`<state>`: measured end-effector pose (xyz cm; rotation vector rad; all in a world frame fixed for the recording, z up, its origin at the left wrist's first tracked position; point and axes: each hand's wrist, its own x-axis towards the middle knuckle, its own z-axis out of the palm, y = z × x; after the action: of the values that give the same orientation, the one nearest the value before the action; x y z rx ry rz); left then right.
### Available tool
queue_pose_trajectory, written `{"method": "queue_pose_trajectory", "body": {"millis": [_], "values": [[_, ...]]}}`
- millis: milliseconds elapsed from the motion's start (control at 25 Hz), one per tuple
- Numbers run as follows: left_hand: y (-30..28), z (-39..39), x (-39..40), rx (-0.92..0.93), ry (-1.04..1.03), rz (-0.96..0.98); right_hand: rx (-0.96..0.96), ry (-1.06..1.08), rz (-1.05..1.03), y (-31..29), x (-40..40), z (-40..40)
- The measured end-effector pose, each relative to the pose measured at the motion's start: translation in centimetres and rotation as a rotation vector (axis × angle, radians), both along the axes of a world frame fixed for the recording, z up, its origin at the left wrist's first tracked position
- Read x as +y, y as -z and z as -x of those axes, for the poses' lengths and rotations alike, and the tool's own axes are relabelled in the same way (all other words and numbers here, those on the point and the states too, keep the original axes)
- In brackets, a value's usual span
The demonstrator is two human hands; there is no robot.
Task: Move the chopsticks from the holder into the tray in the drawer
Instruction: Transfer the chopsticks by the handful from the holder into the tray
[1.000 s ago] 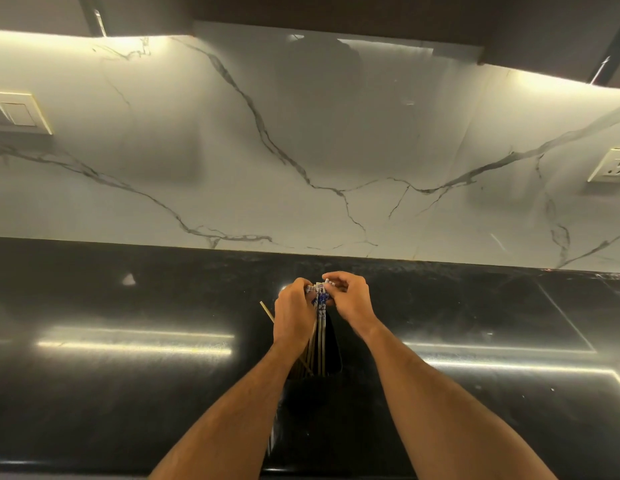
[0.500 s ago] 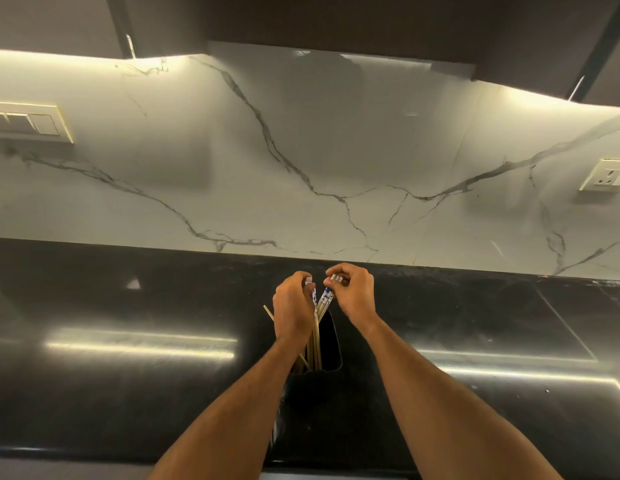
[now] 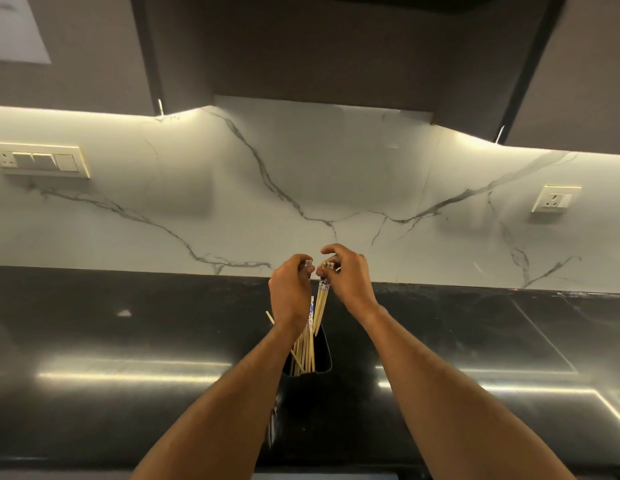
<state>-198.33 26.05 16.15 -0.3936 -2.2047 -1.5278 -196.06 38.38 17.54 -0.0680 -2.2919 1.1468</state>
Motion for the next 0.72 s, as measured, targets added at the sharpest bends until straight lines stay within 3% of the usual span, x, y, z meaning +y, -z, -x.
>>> {"method": "queue_pose_trajectory", "body": {"millis": [400, 720], "values": [[-5.3, -4.9, -2.6, 0.086, 0.090, -0.014, 0.070, -0.090, 0.023, -5.7, -3.2, -6.8], [-4.0, -7.4, -5.6, -0.014, 0.276, -0.102, 0.067, -0.079, 0.131, -5.2, -6.0, -11.3]]}}
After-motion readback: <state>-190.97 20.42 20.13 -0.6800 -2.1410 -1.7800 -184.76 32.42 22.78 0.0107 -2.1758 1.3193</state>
